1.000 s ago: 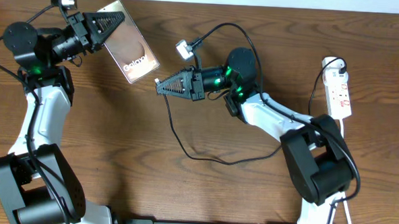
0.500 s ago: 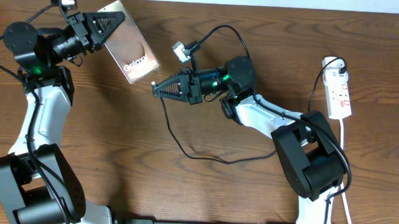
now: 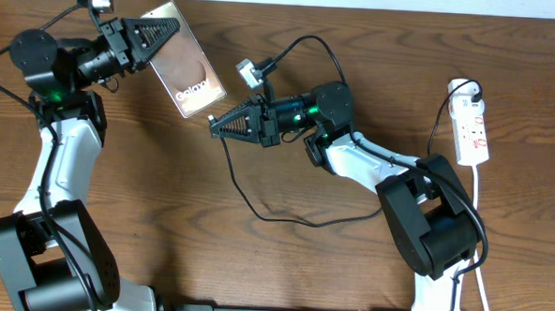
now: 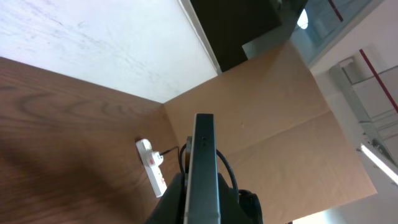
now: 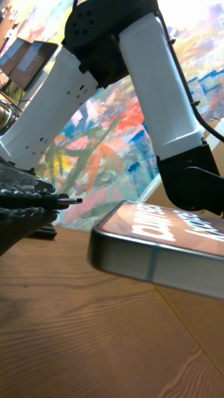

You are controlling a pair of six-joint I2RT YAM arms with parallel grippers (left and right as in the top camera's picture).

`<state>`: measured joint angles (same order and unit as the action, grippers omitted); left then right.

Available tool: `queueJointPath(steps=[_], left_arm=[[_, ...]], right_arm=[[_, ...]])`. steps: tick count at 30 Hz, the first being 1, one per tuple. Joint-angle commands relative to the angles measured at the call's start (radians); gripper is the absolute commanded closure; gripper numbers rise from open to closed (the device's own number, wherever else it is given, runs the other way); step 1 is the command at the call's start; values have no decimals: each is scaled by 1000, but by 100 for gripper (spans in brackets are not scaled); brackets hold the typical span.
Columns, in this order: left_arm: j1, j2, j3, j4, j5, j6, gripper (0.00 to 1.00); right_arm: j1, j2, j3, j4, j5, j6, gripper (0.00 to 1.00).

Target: Plug charger to phone and switch on socket

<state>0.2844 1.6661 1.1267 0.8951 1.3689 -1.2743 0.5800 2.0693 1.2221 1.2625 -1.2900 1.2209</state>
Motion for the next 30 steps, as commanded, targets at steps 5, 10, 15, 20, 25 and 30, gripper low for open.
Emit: queueJointPath(steps=[5,10,15,20,25,30], left_arm=[[-11,-22,23,10,41,17,92],[-29,-22,23,7,41,25,93],[-29,-22,23,4,41,44,92],[-29,-22,23,4,40,43,93],[-29,-22,23,-39,32,19,93],[-28,-22,23,-45,32,19,93]], right_arm=[[2,-2,5,6,11,6,99],[2,-2,5,7,13,6,99],[2,-2,5,26,13,10,99],[2,-2,5,31,12,14,99],[2,-2,5,28,11,13,99],[1,-2,5,28,5,13,99]])
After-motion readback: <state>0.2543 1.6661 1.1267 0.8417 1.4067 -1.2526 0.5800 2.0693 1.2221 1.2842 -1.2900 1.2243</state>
